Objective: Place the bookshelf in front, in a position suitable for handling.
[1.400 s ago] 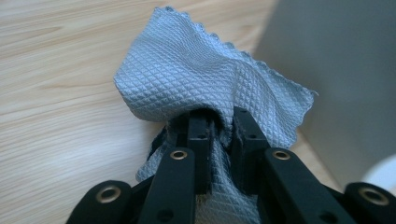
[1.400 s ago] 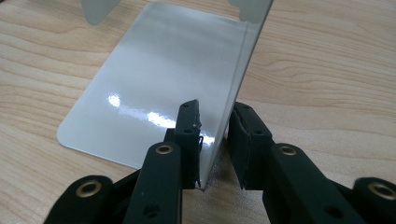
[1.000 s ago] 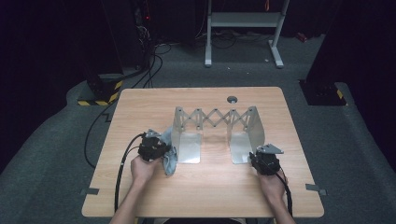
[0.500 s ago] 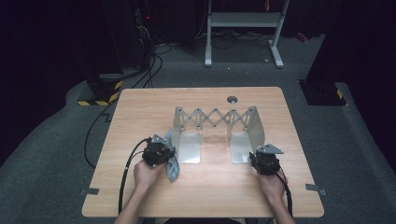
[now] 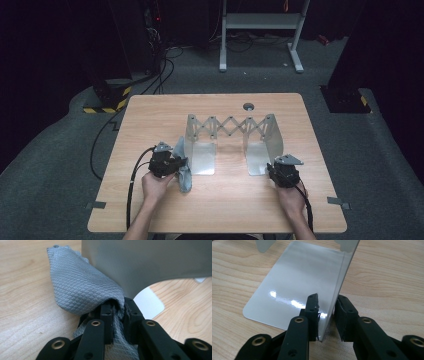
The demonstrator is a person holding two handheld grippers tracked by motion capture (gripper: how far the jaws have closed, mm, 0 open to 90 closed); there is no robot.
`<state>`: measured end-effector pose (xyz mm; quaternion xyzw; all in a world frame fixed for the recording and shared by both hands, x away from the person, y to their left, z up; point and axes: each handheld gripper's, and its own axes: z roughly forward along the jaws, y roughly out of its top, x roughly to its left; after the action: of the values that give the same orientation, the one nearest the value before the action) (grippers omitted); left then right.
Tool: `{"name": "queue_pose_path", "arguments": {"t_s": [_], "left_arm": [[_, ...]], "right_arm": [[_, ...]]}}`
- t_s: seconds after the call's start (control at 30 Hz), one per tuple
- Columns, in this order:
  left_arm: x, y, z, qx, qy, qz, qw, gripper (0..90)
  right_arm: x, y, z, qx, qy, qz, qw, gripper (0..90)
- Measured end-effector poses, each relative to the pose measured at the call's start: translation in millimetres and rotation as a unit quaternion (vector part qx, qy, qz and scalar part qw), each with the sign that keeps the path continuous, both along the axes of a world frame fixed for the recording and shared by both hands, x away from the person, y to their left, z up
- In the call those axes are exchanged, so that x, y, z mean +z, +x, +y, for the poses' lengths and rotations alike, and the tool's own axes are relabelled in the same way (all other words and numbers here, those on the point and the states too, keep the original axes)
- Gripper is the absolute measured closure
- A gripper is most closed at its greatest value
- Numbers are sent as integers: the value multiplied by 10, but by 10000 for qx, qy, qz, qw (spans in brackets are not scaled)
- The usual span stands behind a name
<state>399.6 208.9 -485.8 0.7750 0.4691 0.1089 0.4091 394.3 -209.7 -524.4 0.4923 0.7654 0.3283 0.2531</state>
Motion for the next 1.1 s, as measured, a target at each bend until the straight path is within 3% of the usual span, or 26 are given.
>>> {"name": "queue_pose_path", "arguments": {"t_s": [0.1, 0.27, 0.7, 1.1], "left_arm": [[86, -29, 26, 27, -84, -85, 9999, 797], [295, -93, 12, -2, -144, -394, 9991, 797], [663, -296, 67, -62, -407, -833, 9957, 797], [889, -403, 90, -79, -477, -1130, 9924, 796]], "right_arm": [[0, 0, 1, 0, -10, -7, 10000, 734], [0, -2, 3, -7, -11, -10, 10000, 734], [0, -2, 2, -2, -10, -6, 10000, 732], [0, -1, -1, 5, 8, 2, 10000, 731]]}}
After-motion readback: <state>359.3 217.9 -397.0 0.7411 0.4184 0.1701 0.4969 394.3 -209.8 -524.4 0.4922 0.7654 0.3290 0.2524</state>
